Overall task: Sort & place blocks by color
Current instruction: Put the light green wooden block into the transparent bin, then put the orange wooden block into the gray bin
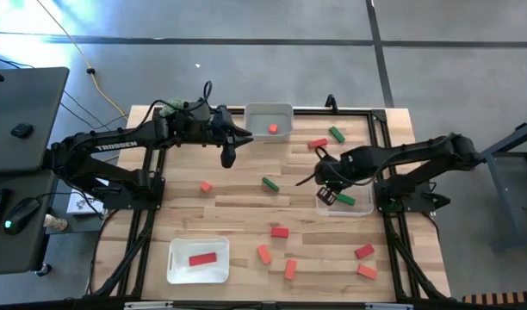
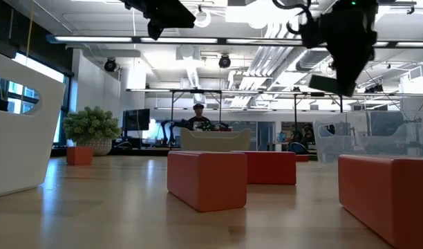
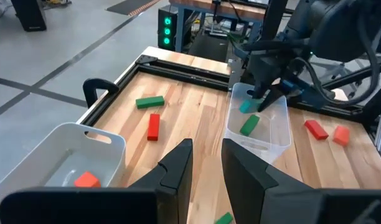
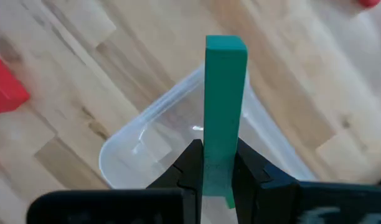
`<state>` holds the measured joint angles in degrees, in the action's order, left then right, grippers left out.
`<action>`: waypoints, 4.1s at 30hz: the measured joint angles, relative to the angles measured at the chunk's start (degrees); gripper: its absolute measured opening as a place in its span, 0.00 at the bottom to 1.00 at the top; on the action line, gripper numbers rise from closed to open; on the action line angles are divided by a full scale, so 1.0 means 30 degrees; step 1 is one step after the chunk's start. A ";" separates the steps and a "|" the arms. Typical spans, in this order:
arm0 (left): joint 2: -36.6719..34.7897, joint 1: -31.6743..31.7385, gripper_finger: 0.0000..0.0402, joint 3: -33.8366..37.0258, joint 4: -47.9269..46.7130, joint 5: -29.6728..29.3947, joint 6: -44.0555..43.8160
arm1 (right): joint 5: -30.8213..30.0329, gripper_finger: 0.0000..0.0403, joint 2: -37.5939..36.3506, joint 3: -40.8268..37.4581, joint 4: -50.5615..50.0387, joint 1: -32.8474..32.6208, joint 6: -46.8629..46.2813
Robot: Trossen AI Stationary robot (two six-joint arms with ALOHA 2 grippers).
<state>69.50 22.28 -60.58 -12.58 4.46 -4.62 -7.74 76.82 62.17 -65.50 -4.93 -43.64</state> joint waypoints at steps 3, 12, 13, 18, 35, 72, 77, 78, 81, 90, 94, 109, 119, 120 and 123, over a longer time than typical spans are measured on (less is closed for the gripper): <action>0.0001 -0.0154 0.19 0.0000 -0.0110 0.0091 -0.0357 | 0.0922 0.07 -0.0753 -0.1540 0.1242 0.0000 -0.0554; -0.0002 -0.1478 0.19 0.0000 -0.0991 0.0105 -0.0471 | 0.3604 0.07 -0.1022 -0.5141 0.4079 0.0032 -0.0881; -0.0002 -0.1657 0.19 0.0000 -0.1012 0.0042 -0.0529 | 0.3686 0.07 -0.1022 -0.5337 0.4052 0.0115 -0.0848; -0.0002 -0.2383 0.19 0.0000 -0.1019 -0.0158 -0.1397 | 0.4089 0.07 -0.1022 -0.6293 0.4238 0.0646 -0.0588; -0.0002 -0.5585 0.19 0.0000 -0.1027 -0.0217 -0.4972 | 0.5448 0.09 -0.1022 -0.7897 0.4100 0.2432 -0.0297; 0.0006 -0.6433 0.19 0.0000 -0.1019 -0.1295 -0.4839 | 0.4743 0.32 -0.1037 -0.2745 -0.0284 0.0634 -0.2843; 0.0006 -0.6424 0.19 0.0000 -0.1019 -0.1294 -0.4698 | 0.5022 0.32 -0.1037 -0.1647 -0.0359 -0.0957 -0.4413; 0.0006 -0.6424 0.19 0.0000 -0.1019 -0.1289 -0.4700 | 0.5053 0.32 -0.1037 -0.1465 -0.0361 -0.1339 -0.4641; 0.0006 -0.6424 0.19 0.0000 -0.1019 -0.1294 -0.4708 | 0.5045 0.32 -0.1037 -0.1079 -0.0371 -0.2502 -0.5458; 0.0006 -0.6434 0.19 0.0000 -0.1019 -0.1215 -0.4428 | 0.6194 0.36 -0.1037 -0.0962 -0.0310 -0.5747 -0.9090; 0.0006 -0.6432 0.19 0.0000 -0.1019 -0.1200 -0.4263 | 0.6626 0.43 -0.1037 -0.0962 -0.0207 -0.7380 -1.0546; 0.0006 -0.6438 0.19 0.0000 -0.1027 -0.1193 -0.4256 | 0.6601 0.47 0.0024 -0.0973 0.3098 -1.3323 -1.5101; 0.0006 -0.6438 0.19 0.0000 -0.1027 -0.1192 -0.4408 | 0.6702 0.47 0.2867 -0.0991 0.4557 -1.5339 -1.4999; 0.0006 -0.6438 0.19 0.0000 -0.1027 -0.1186 -0.4416 | 0.6723 0.47 0.3085 -0.0991 0.4575 -1.5503 -1.4997; 0.0006 -0.6438 0.19 0.0000 -0.1027 -0.1193 -0.4409 | 0.6764 0.47 0.3698 -0.0991 0.4657 -1.5957 -1.4971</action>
<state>69.52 2.96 -60.58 -15.66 0.89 -17.85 12.56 87.92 59.20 -51.52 -52.80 -88.56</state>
